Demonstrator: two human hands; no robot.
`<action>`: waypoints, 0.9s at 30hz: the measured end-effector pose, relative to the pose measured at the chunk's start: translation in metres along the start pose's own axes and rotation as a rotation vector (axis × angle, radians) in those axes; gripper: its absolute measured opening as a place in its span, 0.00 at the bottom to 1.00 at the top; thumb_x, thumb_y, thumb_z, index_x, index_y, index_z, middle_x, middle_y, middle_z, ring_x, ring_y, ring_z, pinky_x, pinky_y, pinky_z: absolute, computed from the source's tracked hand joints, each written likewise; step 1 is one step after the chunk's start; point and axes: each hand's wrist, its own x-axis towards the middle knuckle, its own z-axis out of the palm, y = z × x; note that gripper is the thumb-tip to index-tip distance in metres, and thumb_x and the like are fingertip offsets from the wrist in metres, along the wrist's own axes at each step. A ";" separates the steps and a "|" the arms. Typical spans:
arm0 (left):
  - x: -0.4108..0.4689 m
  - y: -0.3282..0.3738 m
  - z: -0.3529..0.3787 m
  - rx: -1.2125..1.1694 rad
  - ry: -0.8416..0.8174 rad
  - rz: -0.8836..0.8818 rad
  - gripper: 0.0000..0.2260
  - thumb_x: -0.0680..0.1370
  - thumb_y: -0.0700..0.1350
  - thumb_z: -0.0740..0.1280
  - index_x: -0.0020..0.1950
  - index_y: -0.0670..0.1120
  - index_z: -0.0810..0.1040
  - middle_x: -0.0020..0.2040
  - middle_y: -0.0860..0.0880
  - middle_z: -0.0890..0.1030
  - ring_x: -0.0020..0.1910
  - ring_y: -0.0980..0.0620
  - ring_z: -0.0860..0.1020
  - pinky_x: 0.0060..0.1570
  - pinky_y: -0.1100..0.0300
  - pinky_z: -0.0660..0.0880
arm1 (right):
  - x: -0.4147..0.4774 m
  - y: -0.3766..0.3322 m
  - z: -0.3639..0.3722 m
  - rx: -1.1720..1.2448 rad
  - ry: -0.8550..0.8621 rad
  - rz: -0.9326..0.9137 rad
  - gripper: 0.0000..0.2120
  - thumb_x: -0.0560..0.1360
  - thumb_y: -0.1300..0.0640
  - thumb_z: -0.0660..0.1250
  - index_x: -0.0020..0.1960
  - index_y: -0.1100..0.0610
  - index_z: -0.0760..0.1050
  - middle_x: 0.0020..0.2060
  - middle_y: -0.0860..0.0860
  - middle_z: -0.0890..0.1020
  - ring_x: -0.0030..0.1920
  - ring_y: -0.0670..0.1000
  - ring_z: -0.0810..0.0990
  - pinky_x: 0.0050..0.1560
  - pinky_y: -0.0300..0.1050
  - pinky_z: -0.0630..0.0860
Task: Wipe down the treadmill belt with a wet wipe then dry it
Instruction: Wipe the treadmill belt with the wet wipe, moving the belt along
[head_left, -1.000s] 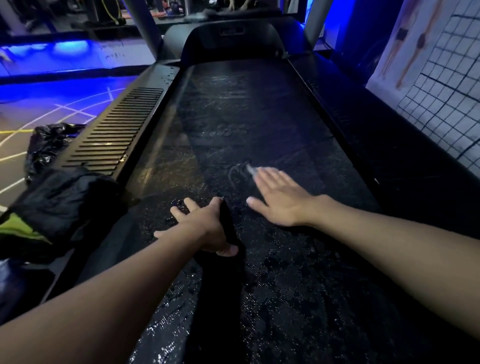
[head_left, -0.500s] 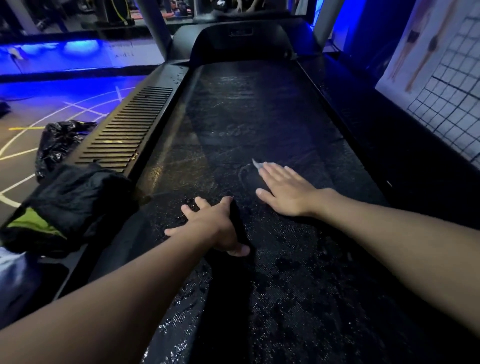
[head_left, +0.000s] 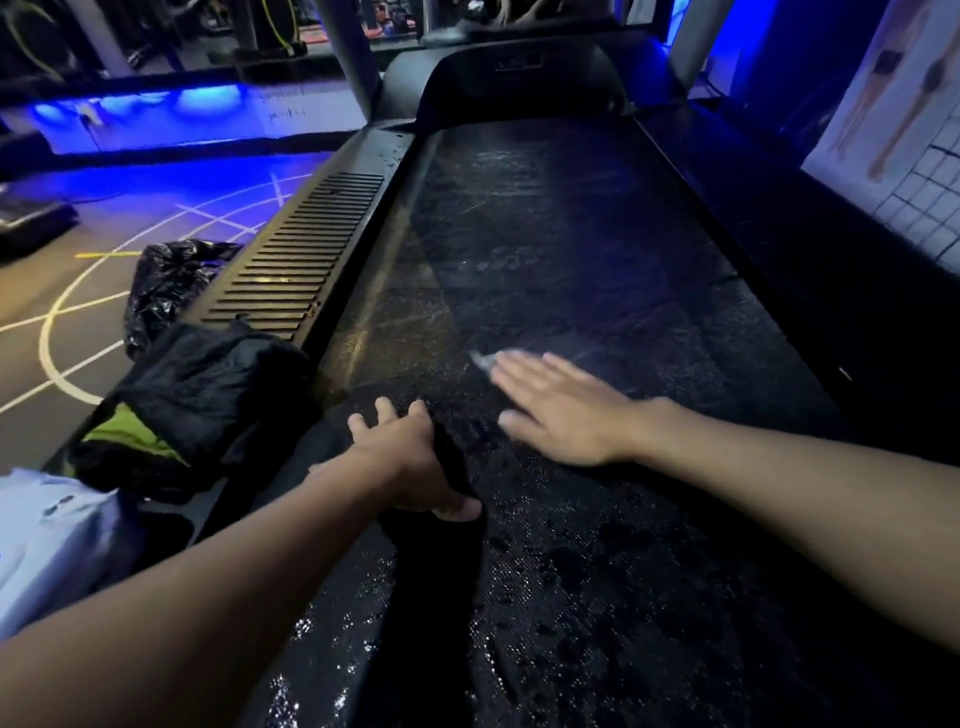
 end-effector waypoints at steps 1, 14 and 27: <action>-0.002 0.000 -0.003 0.017 -0.017 0.006 0.64 0.57 0.65 0.79 0.79 0.52 0.40 0.79 0.42 0.40 0.77 0.33 0.42 0.73 0.37 0.56 | 0.006 0.006 -0.005 0.012 0.000 0.098 0.32 0.84 0.40 0.42 0.80 0.53 0.35 0.80 0.51 0.39 0.79 0.48 0.36 0.78 0.50 0.36; -0.003 -0.039 -0.015 0.291 -0.006 0.193 0.58 0.66 0.55 0.79 0.80 0.47 0.39 0.80 0.47 0.42 0.79 0.45 0.48 0.75 0.48 0.57 | 0.028 -0.037 0.000 0.022 -0.006 -0.068 0.32 0.84 0.41 0.44 0.81 0.53 0.35 0.80 0.49 0.39 0.79 0.48 0.36 0.78 0.50 0.36; -0.004 -0.041 -0.015 0.169 -0.025 0.041 0.59 0.64 0.55 0.80 0.79 0.42 0.41 0.77 0.33 0.43 0.76 0.32 0.48 0.74 0.44 0.58 | 0.077 -0.040 -0.011 0.026 -0.001 0.069 0.31 0.84 0.42 0.43 0.81 0.53 0.36 0.81 0.50 0.40 0.79 0.48 0.37 0.78 0.51 0.37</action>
